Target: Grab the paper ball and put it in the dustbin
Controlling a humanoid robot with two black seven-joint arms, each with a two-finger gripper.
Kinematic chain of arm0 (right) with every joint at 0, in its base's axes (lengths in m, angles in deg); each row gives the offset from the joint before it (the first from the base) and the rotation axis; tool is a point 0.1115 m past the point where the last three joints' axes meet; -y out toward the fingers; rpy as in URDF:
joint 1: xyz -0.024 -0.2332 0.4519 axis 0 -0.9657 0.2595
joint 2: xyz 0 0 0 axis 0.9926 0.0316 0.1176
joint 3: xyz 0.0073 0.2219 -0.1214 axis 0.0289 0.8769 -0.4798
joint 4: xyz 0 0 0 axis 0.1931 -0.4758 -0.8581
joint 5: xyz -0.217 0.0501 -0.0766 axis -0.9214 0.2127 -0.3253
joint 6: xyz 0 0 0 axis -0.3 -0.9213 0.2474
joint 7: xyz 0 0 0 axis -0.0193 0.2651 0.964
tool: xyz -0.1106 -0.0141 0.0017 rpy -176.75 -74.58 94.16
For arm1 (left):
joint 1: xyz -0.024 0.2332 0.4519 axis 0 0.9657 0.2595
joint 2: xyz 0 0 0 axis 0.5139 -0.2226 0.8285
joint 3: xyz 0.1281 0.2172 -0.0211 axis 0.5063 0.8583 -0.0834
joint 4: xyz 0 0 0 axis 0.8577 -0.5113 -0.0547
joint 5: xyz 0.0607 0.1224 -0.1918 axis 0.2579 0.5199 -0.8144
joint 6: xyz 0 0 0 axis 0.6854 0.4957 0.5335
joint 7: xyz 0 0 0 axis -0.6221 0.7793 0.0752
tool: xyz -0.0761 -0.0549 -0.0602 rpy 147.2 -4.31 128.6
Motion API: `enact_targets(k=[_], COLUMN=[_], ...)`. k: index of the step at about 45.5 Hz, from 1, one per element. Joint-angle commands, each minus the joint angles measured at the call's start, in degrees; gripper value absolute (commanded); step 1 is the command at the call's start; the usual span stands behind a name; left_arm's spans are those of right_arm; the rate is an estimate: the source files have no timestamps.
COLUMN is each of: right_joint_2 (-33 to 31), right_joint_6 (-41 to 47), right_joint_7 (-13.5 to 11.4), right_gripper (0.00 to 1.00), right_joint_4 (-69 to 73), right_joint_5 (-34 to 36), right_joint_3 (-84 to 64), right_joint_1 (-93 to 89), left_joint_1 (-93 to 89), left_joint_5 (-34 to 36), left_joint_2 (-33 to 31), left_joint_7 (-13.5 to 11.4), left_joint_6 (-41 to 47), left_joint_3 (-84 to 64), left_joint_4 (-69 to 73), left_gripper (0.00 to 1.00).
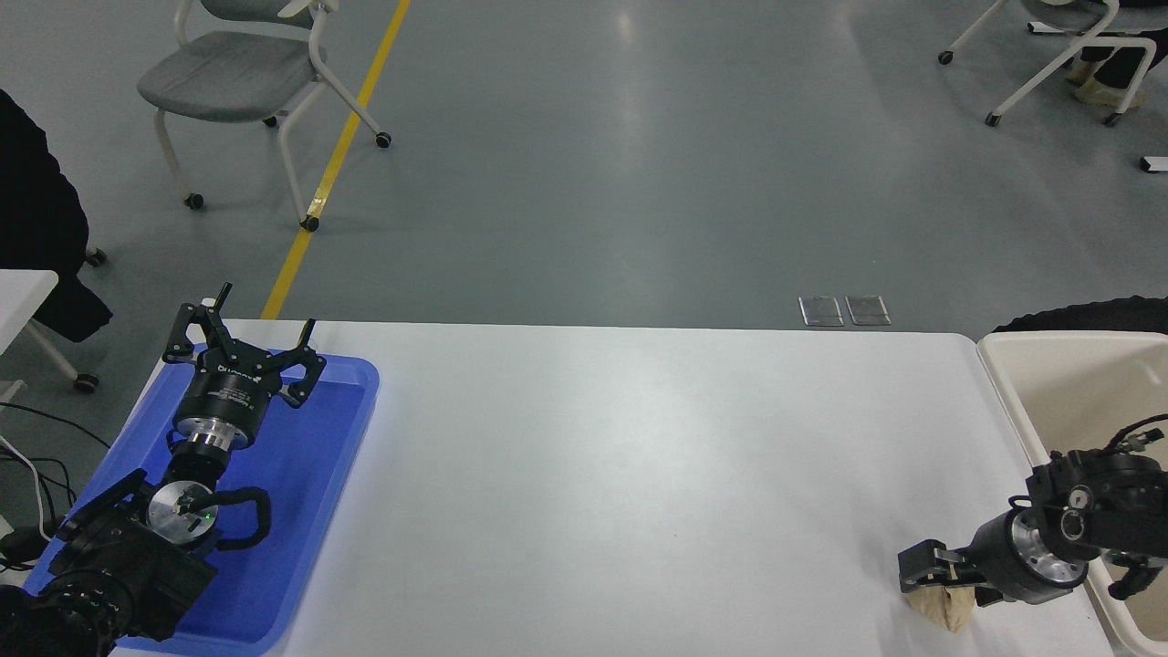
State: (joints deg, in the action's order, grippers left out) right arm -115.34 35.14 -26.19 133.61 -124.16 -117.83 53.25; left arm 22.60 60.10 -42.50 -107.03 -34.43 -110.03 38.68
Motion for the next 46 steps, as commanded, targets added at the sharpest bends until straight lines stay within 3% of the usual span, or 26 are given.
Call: enact_targets(k=[1, 9, 15, 29, 46], right_joint_2=[0.3, -0.4, -4.5, -10.7, -4.2], right_joint_6=[-1.1, -0.5, 0.8, 4.2, 7.5], right_joint_7=[0.1, 0.1, 0.1, 0.2, 0.2], right_gripper=[0.0, 0.0, 0.0, 0.0, 0.0], right_joint_4=[-0.3, 0.3, 2.3, 16.4, 31.0], right_joint_5=[0.0, -0.1, -0.2, 2.4, 10.4], right_joint_3=[0.1, -0.3, -2.4, -23.9, -47.1], right_joint_1=[-0.3, 0.8, 5.8, 35.3, 71.7], left_joint_1=[0.0, -0.1, -0.1, -0.1, 0.0], left_joint_5=[0.0, 0.0, 0.0, 0.0, 0.0], left_joint_2=[-0.1, -0.1, -0.1, -0.1, 0.0], left_joint_7=[0.0, 0.0, 0.0, 0.0, 0.0], left_joint_6=[0.0, 0.0, 0.0, 0.0, 0.0], left_joint_3=[0.0, 0.0, 0.0, 0.0, 0.0], left_joint_4=[0.0, 0.0, 0.0, 0.0, 0.0], left_gripper=[1.0, 1.0, 1.0, 1.0, 1.0])
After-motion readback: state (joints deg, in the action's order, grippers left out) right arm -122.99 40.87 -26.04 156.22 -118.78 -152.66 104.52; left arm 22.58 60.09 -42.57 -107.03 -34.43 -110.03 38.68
